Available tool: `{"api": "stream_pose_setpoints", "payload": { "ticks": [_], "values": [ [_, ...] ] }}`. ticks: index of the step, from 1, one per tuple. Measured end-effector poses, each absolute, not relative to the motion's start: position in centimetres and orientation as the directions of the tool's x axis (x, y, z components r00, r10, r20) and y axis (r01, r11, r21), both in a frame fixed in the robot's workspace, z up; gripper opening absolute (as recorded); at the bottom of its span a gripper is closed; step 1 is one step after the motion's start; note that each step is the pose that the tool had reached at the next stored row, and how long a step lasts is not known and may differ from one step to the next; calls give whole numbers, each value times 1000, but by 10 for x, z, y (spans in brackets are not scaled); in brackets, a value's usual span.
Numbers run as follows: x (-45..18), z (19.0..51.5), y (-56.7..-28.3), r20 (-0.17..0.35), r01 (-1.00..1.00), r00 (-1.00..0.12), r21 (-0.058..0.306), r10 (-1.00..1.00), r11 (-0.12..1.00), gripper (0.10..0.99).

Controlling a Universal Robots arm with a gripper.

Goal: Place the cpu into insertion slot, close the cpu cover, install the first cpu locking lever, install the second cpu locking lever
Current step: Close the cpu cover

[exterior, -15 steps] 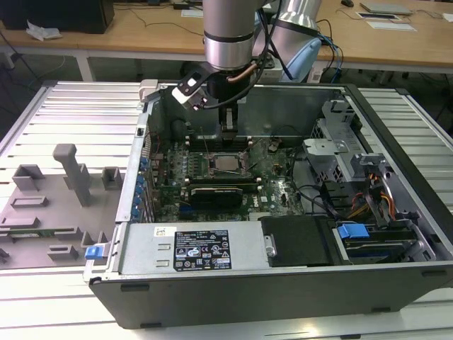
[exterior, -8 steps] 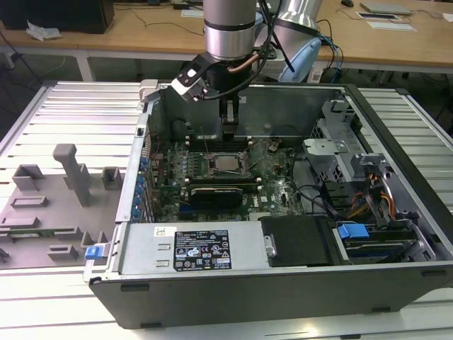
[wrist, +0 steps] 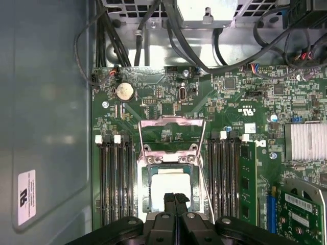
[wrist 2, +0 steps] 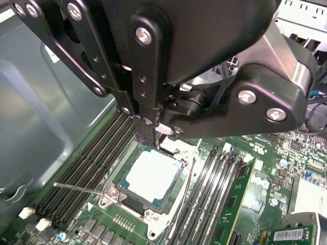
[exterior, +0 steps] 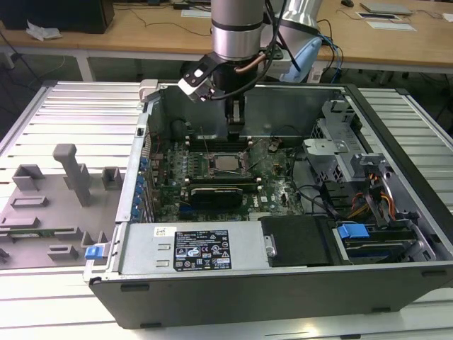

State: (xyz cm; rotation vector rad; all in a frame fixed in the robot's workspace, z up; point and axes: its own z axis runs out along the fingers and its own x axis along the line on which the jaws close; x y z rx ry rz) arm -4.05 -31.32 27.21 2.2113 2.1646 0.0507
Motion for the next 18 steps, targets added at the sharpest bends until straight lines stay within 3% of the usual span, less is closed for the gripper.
{"api": "stream_pose_setpoints", "payload": {
  "ticks": [18],
  "values": [
    [-9,272,-313,-10,999,22,46,1000,-21,106]
  ]
}}
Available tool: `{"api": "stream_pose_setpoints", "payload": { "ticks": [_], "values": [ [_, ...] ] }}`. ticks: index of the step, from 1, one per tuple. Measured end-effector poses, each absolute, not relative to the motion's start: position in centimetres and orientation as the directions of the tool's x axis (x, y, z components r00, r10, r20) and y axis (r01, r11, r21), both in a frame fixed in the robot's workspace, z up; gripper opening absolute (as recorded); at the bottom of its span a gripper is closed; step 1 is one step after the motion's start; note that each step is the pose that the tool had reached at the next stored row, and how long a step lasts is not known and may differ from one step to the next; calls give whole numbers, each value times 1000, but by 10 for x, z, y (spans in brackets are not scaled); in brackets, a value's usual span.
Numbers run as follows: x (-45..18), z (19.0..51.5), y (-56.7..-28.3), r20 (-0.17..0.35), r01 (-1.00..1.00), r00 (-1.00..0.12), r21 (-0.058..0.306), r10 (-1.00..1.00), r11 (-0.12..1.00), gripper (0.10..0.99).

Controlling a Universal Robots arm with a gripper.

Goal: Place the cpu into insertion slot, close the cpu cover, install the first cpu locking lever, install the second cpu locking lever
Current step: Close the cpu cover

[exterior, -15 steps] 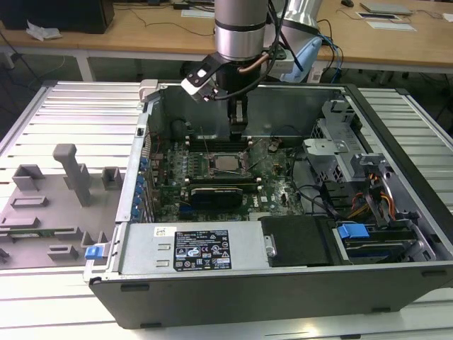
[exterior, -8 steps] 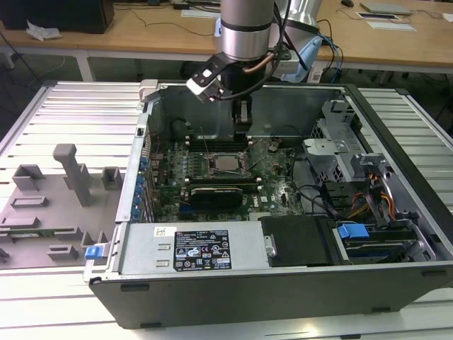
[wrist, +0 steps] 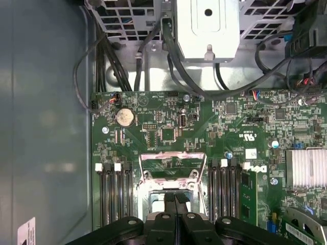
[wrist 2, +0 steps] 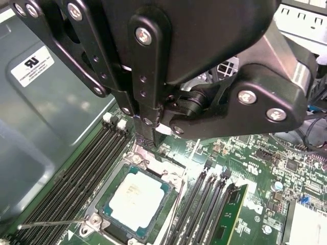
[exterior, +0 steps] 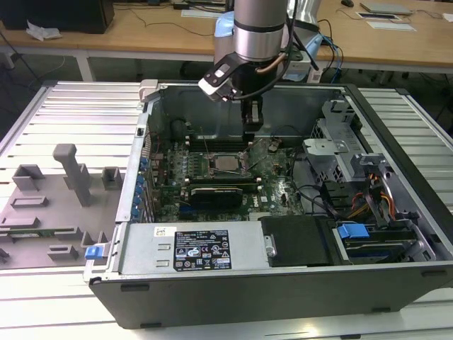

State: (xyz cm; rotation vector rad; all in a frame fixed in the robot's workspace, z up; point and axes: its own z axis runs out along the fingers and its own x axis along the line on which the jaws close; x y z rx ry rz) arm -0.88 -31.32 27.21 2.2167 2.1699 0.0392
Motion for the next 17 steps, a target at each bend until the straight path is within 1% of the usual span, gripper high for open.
{"api": "stream_pose_setpoints", "payload": {
  "ticks": [8,17],
  "values": [
    [1,272,-313,-10,999,21,44,1000,-21,106],
    [32,272,-313,-10,999,13,37,1000,-13,106]
  ]
}}
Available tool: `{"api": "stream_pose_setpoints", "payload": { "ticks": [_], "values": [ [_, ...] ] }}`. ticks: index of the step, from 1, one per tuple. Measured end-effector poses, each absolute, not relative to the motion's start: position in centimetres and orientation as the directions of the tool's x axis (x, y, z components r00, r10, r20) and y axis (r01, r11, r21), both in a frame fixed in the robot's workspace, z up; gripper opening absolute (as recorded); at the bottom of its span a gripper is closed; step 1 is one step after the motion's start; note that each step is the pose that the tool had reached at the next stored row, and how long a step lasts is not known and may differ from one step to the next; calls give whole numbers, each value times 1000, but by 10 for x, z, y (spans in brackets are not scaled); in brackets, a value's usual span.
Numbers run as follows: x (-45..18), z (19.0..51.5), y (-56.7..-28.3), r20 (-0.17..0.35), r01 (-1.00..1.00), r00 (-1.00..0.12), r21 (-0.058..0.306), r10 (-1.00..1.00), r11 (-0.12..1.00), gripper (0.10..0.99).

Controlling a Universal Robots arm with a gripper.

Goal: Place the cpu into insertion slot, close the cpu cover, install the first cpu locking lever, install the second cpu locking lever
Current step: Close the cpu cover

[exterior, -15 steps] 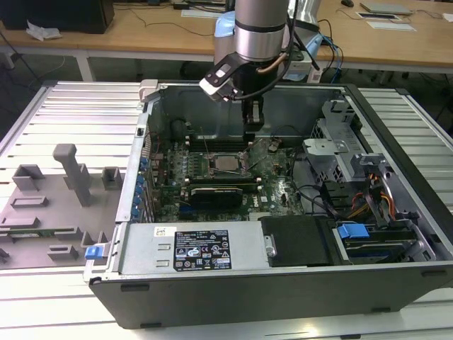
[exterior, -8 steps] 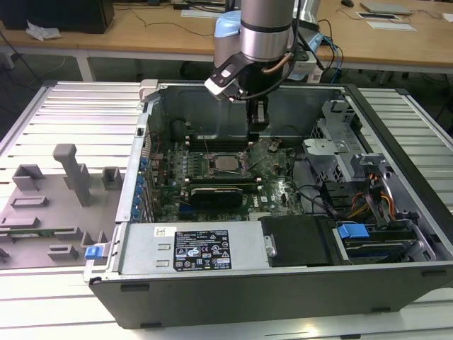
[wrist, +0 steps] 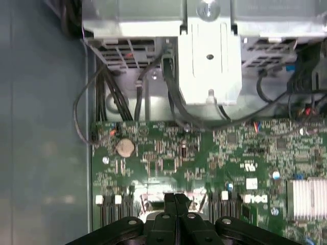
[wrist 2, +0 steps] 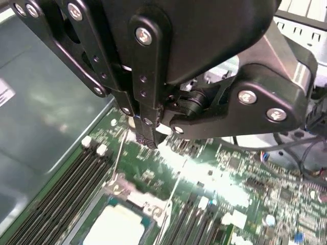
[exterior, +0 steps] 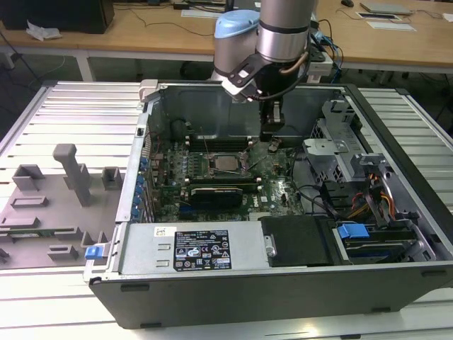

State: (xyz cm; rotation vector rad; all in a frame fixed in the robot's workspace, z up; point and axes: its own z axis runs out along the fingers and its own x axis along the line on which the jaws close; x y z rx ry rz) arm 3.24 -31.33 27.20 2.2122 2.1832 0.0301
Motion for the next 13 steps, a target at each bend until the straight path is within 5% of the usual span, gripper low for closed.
{"api": "stream_pose_setpoints", "payload": {
  "ticks": [13],
  "values": [
    [55,248,-313,-7,998,-69,-10,998,69,106]
  ]
}}
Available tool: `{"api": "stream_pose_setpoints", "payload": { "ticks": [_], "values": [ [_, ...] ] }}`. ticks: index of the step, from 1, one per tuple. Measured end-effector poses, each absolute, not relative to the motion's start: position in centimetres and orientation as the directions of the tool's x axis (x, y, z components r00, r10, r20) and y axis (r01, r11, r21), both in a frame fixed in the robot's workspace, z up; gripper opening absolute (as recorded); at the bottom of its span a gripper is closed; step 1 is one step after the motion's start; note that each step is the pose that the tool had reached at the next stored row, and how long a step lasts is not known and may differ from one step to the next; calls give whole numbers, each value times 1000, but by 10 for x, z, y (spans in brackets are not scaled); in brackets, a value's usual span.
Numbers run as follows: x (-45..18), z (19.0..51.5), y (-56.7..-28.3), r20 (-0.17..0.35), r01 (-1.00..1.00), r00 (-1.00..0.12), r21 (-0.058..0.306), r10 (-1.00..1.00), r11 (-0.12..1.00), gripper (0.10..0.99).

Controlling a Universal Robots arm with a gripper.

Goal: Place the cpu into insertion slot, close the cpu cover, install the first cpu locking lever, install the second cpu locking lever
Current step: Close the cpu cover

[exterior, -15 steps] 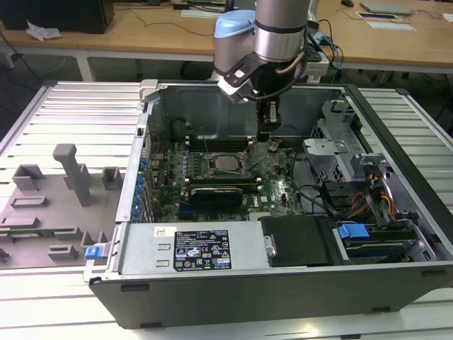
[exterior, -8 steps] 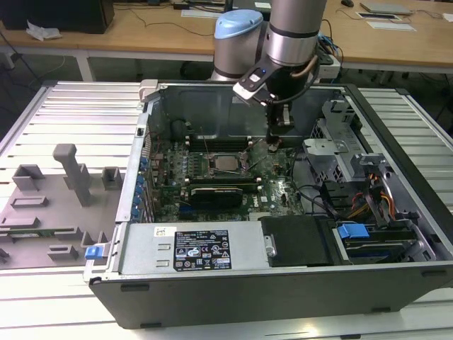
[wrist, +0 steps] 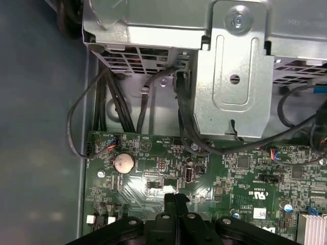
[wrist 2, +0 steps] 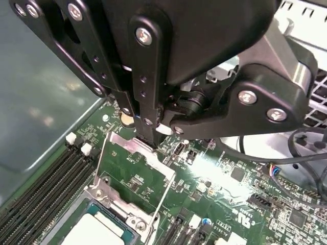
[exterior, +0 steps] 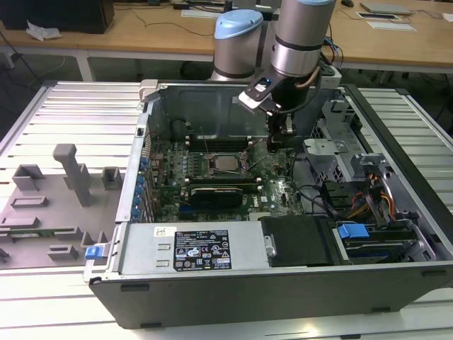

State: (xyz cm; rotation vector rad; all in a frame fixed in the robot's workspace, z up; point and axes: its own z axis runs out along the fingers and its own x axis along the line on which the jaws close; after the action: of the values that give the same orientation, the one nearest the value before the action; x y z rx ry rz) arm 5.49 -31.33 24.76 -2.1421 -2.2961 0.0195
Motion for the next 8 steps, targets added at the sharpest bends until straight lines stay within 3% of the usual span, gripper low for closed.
{"api": "stream_pose_setpoints", "payload": {
  "ticks": [3,6,8],
  "values": [
    [55,247,-313,-7,997,-71,-18,997,71,106],
    [56,247,-313,4,995,-71,-75,997,71,106],
    [56,247,-313,6,993,-71,-91,997,71,106]
  ]
}}
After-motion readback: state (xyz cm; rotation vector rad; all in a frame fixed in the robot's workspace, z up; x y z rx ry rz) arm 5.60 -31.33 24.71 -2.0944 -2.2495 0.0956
